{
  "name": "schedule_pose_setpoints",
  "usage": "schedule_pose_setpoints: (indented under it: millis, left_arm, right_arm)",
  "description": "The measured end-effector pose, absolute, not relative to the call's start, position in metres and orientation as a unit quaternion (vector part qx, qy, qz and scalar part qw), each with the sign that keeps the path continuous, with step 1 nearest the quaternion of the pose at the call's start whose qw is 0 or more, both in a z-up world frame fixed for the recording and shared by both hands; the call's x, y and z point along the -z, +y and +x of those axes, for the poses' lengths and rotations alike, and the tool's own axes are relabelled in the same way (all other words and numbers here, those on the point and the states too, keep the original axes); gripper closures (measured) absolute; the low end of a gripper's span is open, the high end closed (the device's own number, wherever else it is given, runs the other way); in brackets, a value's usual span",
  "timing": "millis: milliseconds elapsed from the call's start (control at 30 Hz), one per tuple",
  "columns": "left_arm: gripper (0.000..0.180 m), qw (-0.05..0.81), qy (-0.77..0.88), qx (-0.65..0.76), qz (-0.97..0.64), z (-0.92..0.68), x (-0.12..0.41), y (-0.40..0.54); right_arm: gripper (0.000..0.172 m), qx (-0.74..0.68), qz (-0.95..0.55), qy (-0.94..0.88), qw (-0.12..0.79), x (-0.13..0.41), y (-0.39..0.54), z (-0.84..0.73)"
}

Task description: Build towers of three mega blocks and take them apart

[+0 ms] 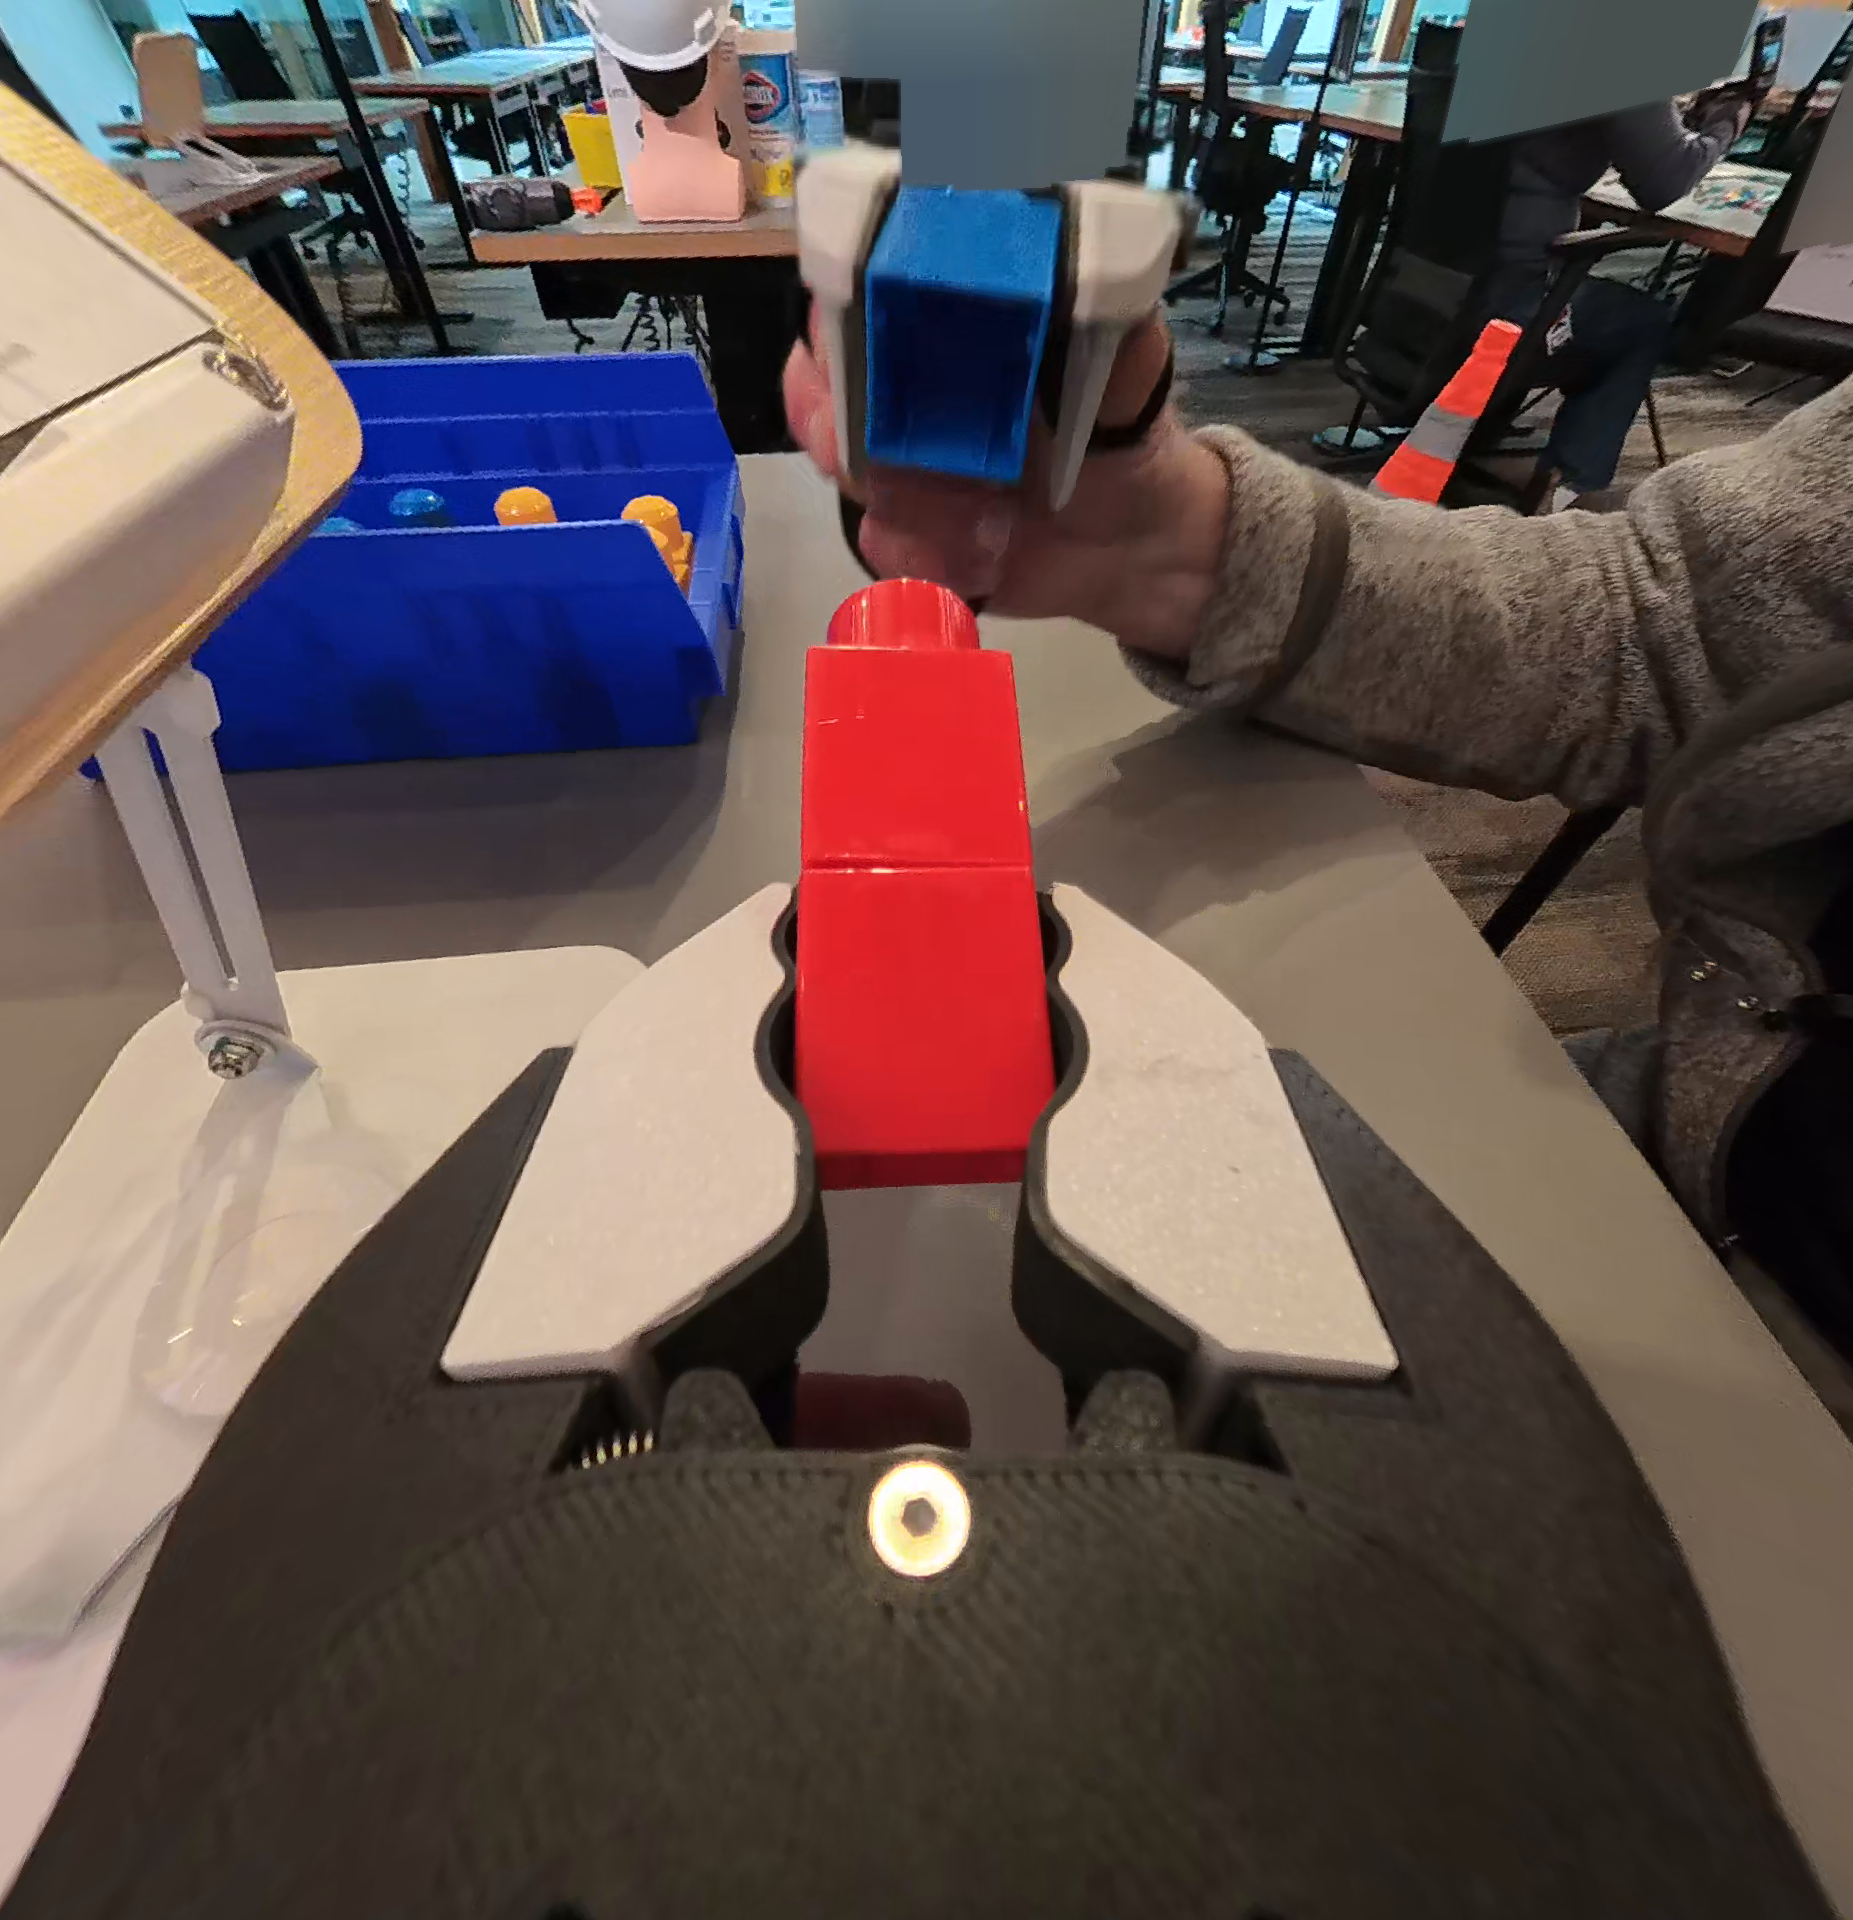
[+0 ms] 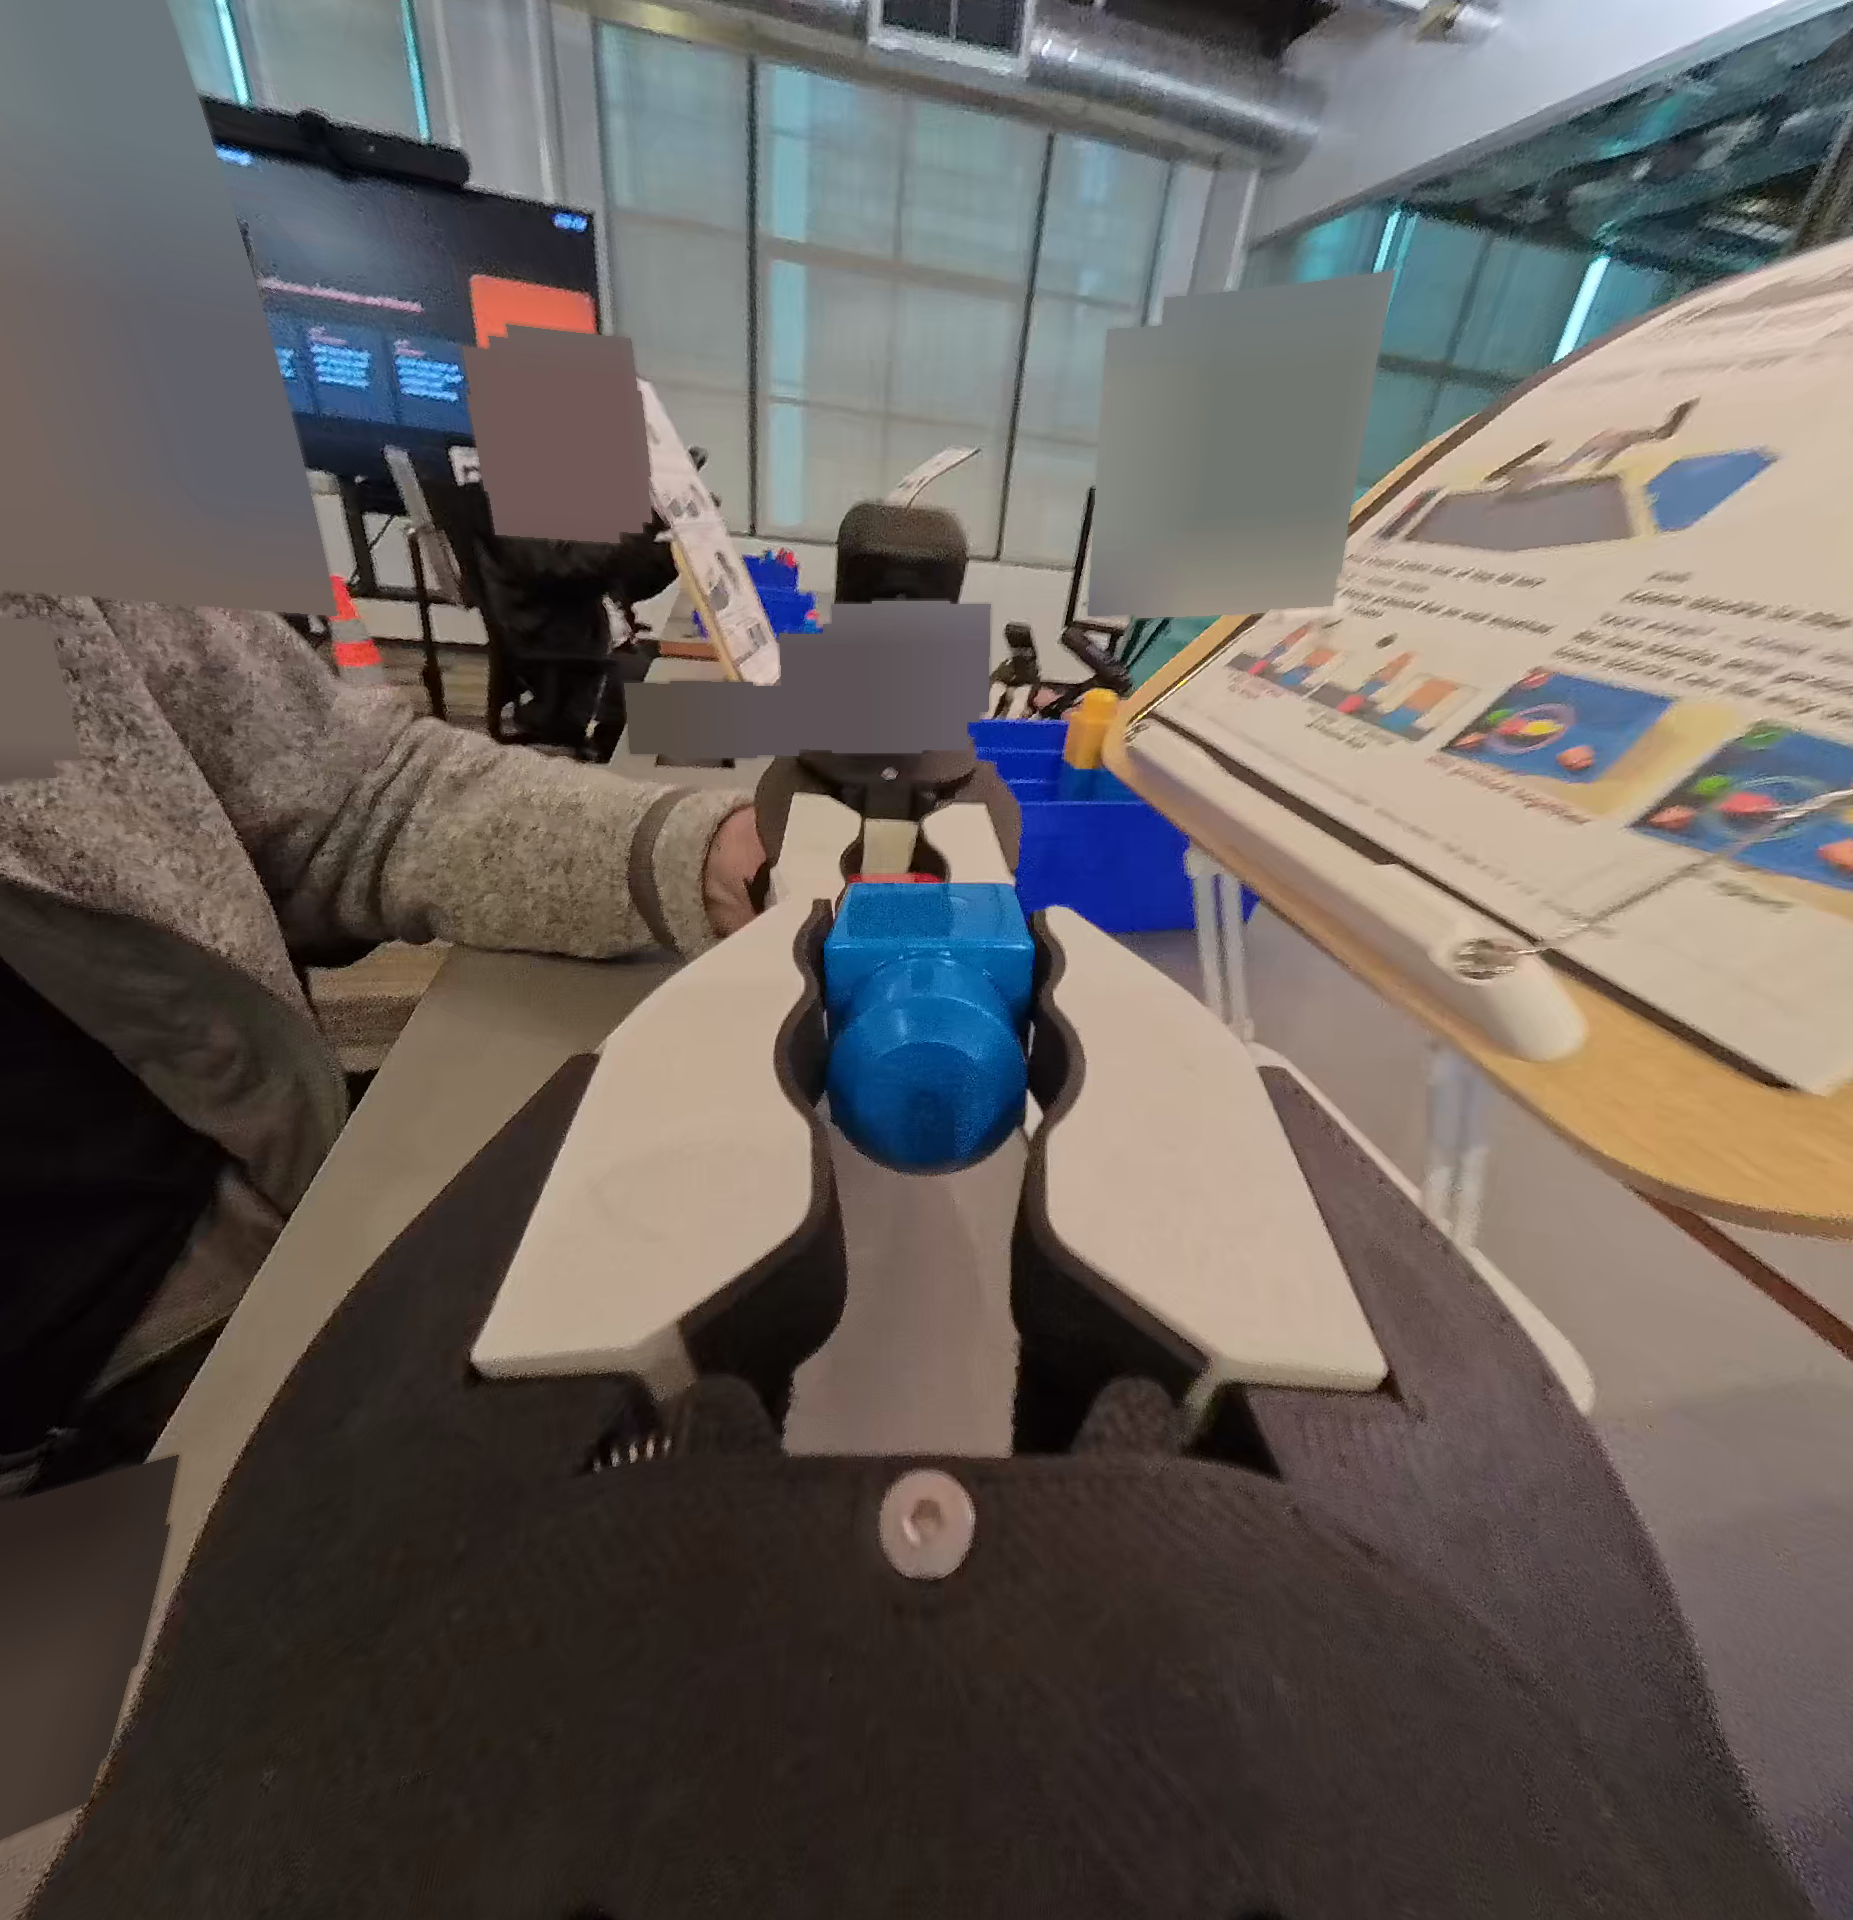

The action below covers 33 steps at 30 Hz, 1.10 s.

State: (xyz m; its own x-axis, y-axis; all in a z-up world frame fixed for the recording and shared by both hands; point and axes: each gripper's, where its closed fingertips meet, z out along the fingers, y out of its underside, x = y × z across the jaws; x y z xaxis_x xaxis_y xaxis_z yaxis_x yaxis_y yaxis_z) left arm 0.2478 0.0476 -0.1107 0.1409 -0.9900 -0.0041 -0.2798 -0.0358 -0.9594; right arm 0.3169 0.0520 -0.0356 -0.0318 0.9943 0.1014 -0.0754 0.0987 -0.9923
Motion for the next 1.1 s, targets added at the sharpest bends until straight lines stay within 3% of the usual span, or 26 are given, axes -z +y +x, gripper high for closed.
schedule_pose_setpoints:
  millis: [267,700,1100]
  left_arm:
    - [0.14,0.453,0.52,0.383,-0.615,0.252,0.123,0.055]
    - [0.139,0.45,0.516,0.375,-0.625,0.251,0.134,0.063]
    - [0.14,0.45,0.511,0.376,-0.629,0.249,0.138,0.069]
  right_arm:
    - [0.136,-0.422,-0.535,-0.439,0.585,0.022,0.105,0.391]
    - [0.136,-0.286,-0.65,-0.4,0.58,0.021,0.202,0.444]
    - [0.135,-0.142,-0.855,-0.244,0.435,0.091,0.365,0.496]
